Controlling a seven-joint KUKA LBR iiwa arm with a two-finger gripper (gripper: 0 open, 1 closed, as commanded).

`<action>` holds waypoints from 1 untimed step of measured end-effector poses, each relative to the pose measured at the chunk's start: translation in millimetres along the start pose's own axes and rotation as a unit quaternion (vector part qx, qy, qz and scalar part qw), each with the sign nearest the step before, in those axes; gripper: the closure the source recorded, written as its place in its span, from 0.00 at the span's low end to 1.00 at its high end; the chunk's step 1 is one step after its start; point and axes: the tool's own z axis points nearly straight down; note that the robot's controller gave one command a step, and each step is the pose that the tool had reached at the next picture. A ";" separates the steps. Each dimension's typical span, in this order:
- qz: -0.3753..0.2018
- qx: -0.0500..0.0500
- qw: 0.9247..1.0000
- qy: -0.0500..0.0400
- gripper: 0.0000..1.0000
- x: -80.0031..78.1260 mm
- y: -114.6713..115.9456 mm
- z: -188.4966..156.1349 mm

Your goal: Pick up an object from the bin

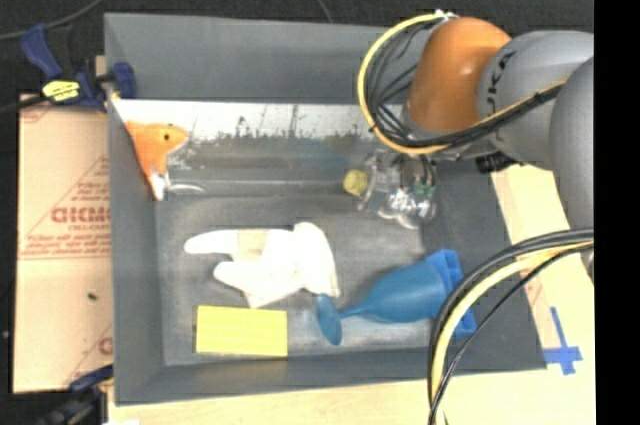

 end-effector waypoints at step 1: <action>0.000 0.000 1.000 -0.003 1.00 -1.5 0.0 -8.5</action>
Offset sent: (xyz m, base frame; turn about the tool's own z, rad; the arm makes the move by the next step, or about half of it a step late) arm 0.0000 0.0001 0.0497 0.0000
